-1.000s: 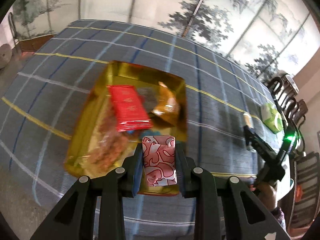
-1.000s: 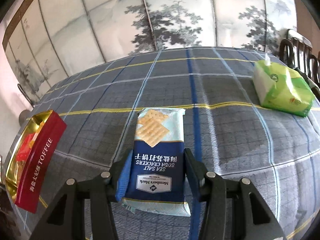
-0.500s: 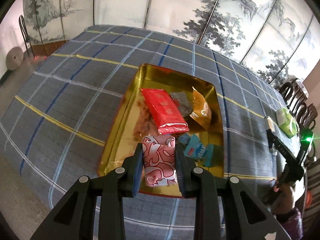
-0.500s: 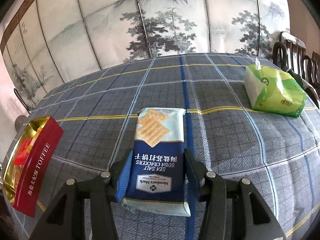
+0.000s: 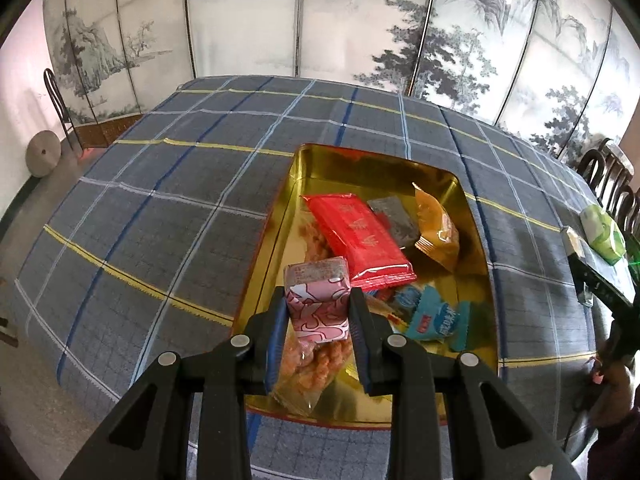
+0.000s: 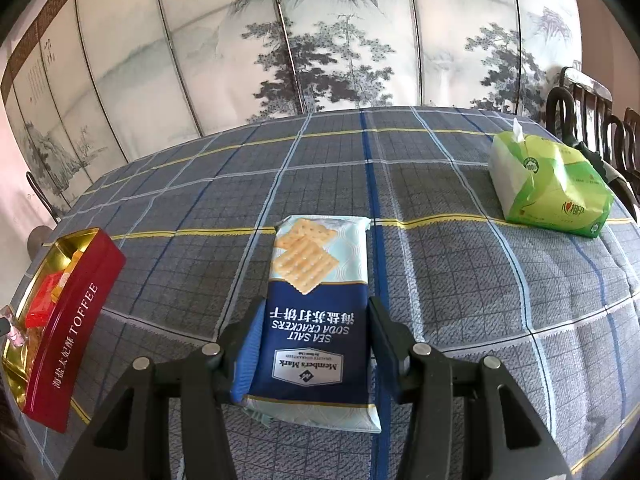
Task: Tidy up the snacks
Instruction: 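Lower the pink snack into the tray and open the left gripper while the right holds the cracker pack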
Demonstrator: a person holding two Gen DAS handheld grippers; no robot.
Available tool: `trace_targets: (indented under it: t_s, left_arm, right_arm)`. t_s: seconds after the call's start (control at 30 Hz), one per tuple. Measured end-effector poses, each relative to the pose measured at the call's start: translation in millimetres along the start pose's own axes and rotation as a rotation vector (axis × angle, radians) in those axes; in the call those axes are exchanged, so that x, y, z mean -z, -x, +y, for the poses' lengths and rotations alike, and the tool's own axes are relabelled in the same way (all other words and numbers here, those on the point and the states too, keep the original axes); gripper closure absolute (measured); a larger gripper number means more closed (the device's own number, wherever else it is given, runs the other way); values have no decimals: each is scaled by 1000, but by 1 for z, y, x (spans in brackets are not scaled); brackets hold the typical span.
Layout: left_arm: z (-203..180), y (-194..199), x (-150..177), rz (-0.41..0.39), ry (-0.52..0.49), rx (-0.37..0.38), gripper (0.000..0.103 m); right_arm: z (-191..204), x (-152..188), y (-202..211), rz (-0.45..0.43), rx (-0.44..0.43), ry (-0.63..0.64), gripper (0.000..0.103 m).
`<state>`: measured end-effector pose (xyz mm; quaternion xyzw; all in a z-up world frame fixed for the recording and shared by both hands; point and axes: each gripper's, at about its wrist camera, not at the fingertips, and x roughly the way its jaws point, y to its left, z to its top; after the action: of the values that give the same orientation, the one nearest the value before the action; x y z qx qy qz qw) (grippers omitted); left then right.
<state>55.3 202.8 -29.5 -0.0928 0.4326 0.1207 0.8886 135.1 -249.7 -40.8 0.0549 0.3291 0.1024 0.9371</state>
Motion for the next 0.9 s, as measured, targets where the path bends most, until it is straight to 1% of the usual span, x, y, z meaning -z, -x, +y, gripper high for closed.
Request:
trace_targets:
  t_s: [0.2,0.47,0.73,0.9]
  left_arm:
    - [-5,-2,-2,-24,-34,-23,77]
    - [-10,0,-6,-42,-48,-19,77]
    - [-19,10,-16,-110,-91,-40,77]
    - [-23,14,-20,-125,-98,-41,77]
  right_arm:
    - [0,0,-1,5,2,1,53]
    - [0,1,-2,10,3,4,53]
    - [-1,3,-3,20,2,8,52]
    - [-1,3,-4,22,3,9,52]
